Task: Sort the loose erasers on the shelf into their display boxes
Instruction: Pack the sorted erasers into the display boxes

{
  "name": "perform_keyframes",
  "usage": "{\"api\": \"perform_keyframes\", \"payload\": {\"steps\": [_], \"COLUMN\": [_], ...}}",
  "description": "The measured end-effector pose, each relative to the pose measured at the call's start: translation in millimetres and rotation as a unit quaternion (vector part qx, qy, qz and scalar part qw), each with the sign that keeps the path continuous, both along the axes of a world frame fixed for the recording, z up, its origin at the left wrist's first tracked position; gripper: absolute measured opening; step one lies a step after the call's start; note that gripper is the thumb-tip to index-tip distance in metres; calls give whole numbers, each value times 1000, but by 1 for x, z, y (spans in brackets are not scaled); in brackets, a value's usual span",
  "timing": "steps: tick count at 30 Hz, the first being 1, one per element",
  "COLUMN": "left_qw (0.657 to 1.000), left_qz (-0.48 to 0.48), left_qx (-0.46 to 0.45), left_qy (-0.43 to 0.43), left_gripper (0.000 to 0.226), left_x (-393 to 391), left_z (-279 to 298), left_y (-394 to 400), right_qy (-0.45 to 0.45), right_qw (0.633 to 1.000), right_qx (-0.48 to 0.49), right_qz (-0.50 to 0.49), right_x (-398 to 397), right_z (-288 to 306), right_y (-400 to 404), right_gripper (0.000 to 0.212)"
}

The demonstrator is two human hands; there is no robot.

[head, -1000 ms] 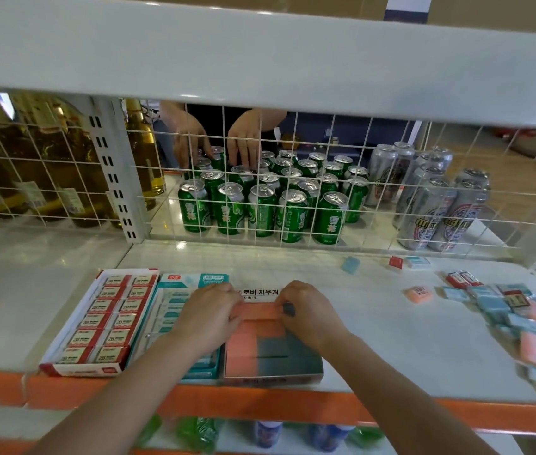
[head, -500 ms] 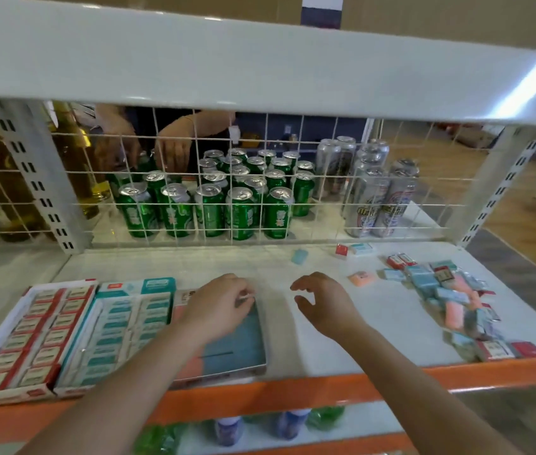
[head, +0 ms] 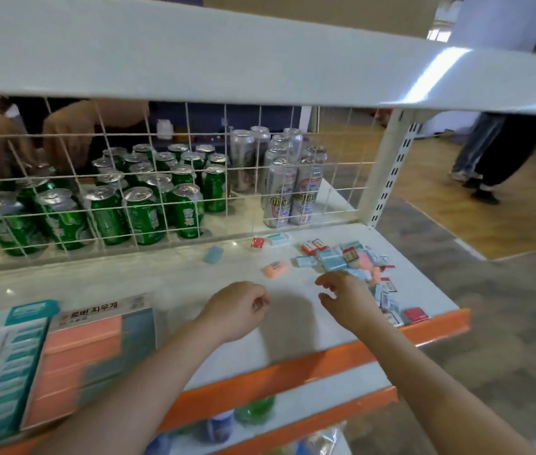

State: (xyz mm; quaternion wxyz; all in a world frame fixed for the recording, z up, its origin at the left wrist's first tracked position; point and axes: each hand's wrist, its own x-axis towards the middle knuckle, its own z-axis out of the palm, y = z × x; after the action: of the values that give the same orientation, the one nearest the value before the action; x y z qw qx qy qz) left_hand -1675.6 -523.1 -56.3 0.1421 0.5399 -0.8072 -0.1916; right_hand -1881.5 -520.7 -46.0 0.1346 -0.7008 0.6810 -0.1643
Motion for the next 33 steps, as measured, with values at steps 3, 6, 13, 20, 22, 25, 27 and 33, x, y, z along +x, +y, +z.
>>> {"api": "perform_keyframes", "payload": {"steps": [3, 6, 13, 20, 22, 25, 27, 33], "left_qw": [1000, 998, 975, 963, 963, 964, 964, 971], "left_qz": [26, 60, 187, 249, 256, 260, 261, 235], "left_qx": [3, 11, 36, 49, 49, 44, 39, 0], "left_qy": [1, 8, 113, 93, 70, 41, 38, 44], "left_gripper": [25, 29, 26, 41, 41, 34, 27, 14], "left_x": [-15, -23, -36, -43, -46, -51, -55, -51], "left_z": [-9, -17, -25, -36, -39, -41, -40, -37], "left_y": [-10, -21, -54, -82, -87, -92, -93, -85], "right_qy": [8, 29, 100, 91, 69, 17, -24, -99], "right_qw": [999, 998, 994, 995, 996, 999, 999, 995], "right_qx": [-18, -23, 31, 43, 44, 39, 32, 31], "right_qz": [-35, -42, -11, 12, 15, 22, 20, 14], "right_x": [-23, -40, -57, -65, -67, -66, -63, -50], "right_z": [1, 3, -2, -2, 0, 3, 5, -2], "right_y": [-7, -15, -26, -34, -36, -38, -40, -47], "right_gripper": [32, 35, 33, 24, 20, 12, 13, 25]}}
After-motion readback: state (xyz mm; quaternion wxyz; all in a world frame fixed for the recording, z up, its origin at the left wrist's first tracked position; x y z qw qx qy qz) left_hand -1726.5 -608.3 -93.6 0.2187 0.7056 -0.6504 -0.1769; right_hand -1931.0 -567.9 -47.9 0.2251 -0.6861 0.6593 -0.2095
